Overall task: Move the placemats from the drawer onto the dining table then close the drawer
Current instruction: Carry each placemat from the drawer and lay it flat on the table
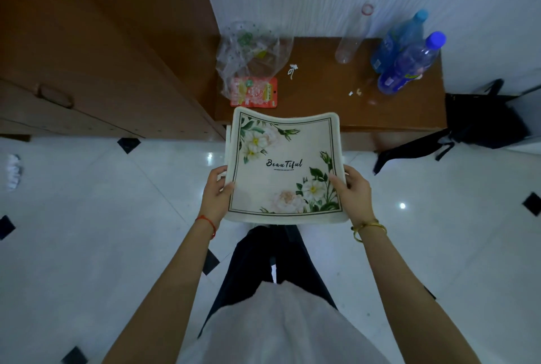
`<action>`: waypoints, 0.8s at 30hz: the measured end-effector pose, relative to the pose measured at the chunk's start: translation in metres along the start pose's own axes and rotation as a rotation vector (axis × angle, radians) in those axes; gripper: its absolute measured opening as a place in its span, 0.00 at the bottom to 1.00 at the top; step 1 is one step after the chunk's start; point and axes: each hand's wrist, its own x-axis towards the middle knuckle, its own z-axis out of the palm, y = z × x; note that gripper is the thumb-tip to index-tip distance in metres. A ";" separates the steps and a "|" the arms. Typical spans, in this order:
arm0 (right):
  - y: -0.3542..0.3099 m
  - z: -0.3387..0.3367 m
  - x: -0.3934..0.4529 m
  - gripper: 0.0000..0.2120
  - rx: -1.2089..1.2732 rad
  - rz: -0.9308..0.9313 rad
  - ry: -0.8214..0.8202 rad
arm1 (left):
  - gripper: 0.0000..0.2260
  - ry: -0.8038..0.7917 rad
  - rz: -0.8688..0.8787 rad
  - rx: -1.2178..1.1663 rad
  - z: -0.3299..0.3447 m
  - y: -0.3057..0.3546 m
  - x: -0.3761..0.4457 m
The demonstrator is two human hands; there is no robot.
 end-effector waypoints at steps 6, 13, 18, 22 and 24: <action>-0.044 -0.014 -0.031 0.09 0.006 -0.100 0.005 | 0.16 0.045 0.037 -0.070 -0.019 0.031 -0.036; -0.079 -0.016 -0.059 0.10 -0.001 -0.222 0.011 | 0.15 0.041 0.118 -0.066 -0.047 0.057 -0.063; -0.090 -0.017 -0.067 0.07 0.007 -0.263 -0.023 | 0.15 0.047 0.152 -0.040 -0.056 0.065 -0.081; -0.097 -0.024 -0.068 0.10 -0.006 -0.302 -0.066 | 0.15 0.086 0.162 -0.053 -0.053 0.068 -0.099; -0.100 -0.031 -0.065 0.11 -0.019 -0.324 -0.103 | 0.15 0.119 0.165 -0.069 -0.048 0.067 -0.111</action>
